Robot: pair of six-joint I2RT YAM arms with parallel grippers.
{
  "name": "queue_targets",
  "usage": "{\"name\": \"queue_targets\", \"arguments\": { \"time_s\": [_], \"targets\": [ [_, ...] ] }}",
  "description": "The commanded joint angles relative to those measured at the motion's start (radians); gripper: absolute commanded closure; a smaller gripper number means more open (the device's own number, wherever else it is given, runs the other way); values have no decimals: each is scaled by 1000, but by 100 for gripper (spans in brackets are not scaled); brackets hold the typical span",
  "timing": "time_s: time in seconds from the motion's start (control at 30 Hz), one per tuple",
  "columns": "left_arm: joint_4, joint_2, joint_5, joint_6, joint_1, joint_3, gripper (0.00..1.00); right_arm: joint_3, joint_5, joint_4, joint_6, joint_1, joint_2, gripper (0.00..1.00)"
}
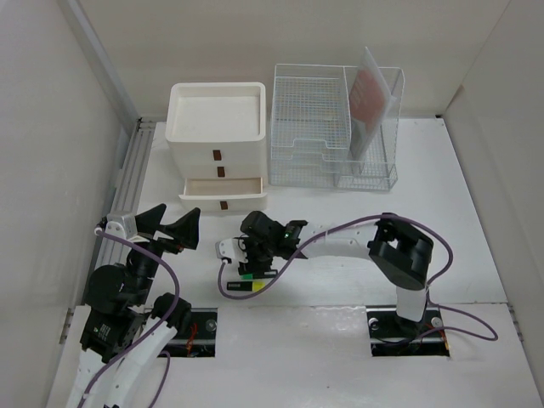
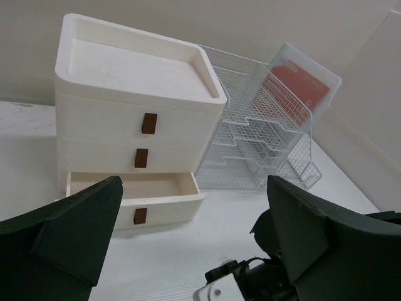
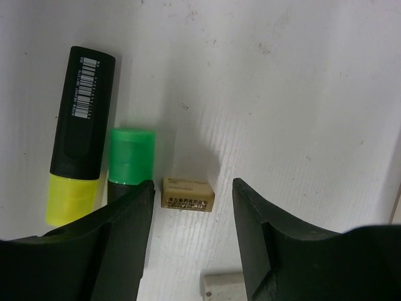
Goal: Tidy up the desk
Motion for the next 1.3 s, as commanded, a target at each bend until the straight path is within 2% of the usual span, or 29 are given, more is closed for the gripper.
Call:
{"name": "queue_targets", "arguments": {
  "time_s": [0.0,0.57,0.67,0.7,0.8,0.83,0.87,1.03,1.27],
  "targets": [
    [35,-12,-7,-3,-4,-5,0,44,18,33,22,-9,8,42],
    [35,-21,-16,-3,-4,-5,0,53,38,33,49,-18,45,42],
    [35,-30,-16,-3,-4,-5,0,62,47,33,49,-18,54,51],
    [35,-30,-16,-3,-4,-5,0,62,47,24,49,-18,54,60],
    [35,-30,-16,-3,-4,-5,0,62,38,24,49,-18,54,77],
    [35,-30,-16,-3,-4,-5,0,62,38,24,49,-18,54,86],
    [35,-30,-16,-3,-4,-5,0,71,38,15,49,-18,54,88],
    [35,-30,-16,-3,-4,-5,0,108,71,15,49,-18,19,88],
    [35,-30,-16,-3,-4,-5,0,260,251,3,40,-38,28,88]
  ]
}}
